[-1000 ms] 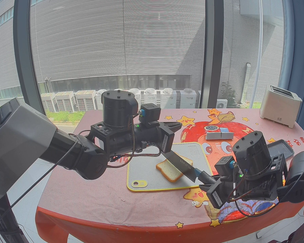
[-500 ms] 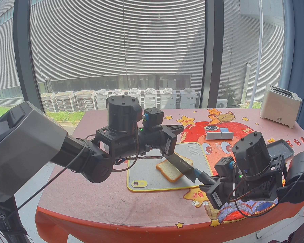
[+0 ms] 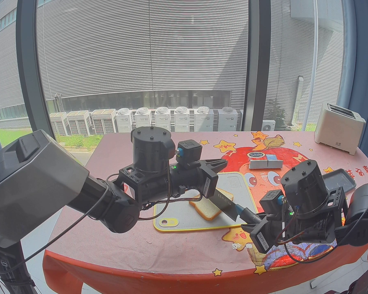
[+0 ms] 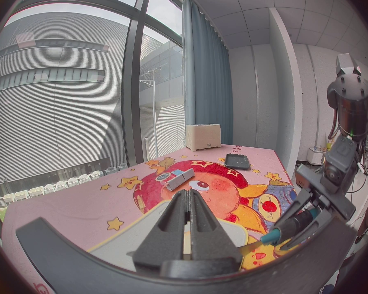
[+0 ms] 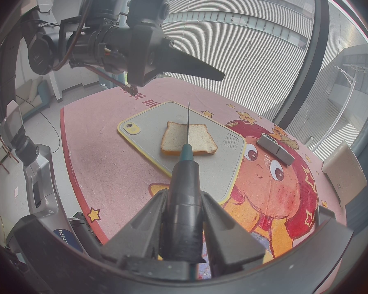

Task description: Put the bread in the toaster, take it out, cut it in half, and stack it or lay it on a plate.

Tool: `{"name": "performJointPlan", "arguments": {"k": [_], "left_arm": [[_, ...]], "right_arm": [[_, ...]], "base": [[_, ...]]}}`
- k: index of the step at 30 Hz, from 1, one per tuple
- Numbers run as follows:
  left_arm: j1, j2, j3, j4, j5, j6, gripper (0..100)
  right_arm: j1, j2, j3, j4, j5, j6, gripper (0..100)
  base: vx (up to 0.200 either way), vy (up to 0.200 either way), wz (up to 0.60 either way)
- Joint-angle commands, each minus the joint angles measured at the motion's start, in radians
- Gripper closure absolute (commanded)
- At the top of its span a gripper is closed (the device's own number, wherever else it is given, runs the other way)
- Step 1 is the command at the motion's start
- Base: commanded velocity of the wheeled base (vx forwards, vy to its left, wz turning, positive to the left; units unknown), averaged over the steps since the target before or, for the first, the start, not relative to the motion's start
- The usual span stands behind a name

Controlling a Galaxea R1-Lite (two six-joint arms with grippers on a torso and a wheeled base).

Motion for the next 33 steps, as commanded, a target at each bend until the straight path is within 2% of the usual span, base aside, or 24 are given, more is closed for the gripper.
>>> {"name": "performJointPlan", "arguments": {"k": [1, 7, 11, 29, 33], "left_arm": [[-0.005, -0.002, 0.067, -0.027, 0.001, -0.005, 100], [-0.007, -0.005, 0.13, -0.074, -0.004, -0.005, 100], [-0.007, 0.001, 0.166, -0.143, -0.001, -0.005, 100], [-0.027, 0.044, 0.162, -0.152, 0.001, -0.003, 100], [-0.027, 0.073, 0.157, -0.188, 0.001, -0.005, 100]], "right_arm": [[-0.001, -0.003, 0.001, 0.001, 0.0, 0.0, 100], [0.001, -0.005, 0.001, 0.001, -0.002, 0.0, 100], [0.002, -0.006, 0.003, 0.004, -0.002, 0.0, 100], [0.002, -0.006, 0.003, 0.003, -0.008, 0.0, 100], [0.002, -0.008, 0.003, 0.004, -0.008, 0.0, 100]], "base": [[0.0, 0.0, 0.0], [0.0, 0.0, 0.0], [0.0, 0.0, 0.0], [0.0, 0.0, 0.0], [0.0, 0.0, 0.0]]}}
